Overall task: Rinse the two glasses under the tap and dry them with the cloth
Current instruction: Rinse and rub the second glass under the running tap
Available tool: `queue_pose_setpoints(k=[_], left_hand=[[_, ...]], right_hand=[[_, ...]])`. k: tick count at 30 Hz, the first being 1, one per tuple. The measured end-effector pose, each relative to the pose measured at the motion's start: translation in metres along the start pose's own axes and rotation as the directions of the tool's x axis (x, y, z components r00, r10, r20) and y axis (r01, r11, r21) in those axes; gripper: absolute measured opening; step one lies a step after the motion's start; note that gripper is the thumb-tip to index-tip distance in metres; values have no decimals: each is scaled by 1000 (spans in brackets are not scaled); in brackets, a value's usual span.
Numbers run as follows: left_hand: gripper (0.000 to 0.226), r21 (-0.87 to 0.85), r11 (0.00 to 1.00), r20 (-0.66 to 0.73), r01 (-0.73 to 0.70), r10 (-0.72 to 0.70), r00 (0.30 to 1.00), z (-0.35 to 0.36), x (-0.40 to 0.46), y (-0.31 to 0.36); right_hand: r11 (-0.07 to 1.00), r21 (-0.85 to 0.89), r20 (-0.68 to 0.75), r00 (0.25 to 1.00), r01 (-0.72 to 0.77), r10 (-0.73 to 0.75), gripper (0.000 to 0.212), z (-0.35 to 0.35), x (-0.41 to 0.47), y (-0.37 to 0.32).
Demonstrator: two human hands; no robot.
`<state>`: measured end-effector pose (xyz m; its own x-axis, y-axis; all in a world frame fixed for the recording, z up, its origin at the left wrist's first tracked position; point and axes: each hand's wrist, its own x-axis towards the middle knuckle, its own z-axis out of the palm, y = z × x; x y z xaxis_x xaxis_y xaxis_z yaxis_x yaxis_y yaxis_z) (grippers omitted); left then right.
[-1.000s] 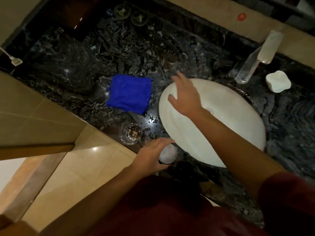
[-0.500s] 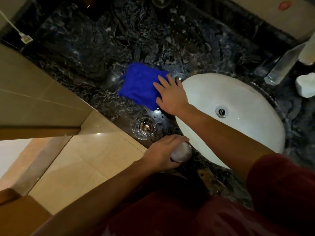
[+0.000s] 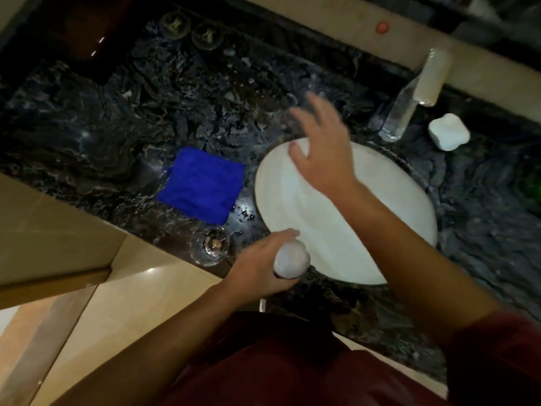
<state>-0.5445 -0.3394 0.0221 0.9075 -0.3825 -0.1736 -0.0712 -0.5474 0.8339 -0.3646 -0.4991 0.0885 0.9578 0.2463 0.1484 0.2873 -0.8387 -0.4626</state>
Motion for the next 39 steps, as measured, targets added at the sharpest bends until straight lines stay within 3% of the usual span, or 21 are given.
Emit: queue_pose_setpoints(k=[4,8,12,17,26,29,32,39], left_hand=[[86,30,990,18,135,-135,991,2,38,16],[86,8,994,63,107,-108,992,7,86,28],[90,-33,997,99,68,-64,993,16,133,35],[88,-51,998,72,48,-44,996,29,186,32],[84,-15,1000,105,-5,6,994,38,268,19],[89,-13,1000,117,-4,6,993,42,281,20],[95,-11,999,104,34,-33,994,46,286,24],[89,19,999,54,48,-49,997,60,292,29]], right_hand=[[971,-111,-260,949,-213,179,58,-62,3,59],[949,-159,-237,943,-274,233,59,-88,0,105],[960,-144,-140,965,-242,222,53,-85,4,128],[973,-79,-279,942,-219,189,44,-77,4,145],[985,-17,-374,915,-169,151,38,-66,9,166],[983,19,-378,909,-185,179,45,-66,11,173],[980,-51,-392,907,-190,156,49,-68,14,184],[999,31,-308,951,-15,24,55,-71,24,215]])
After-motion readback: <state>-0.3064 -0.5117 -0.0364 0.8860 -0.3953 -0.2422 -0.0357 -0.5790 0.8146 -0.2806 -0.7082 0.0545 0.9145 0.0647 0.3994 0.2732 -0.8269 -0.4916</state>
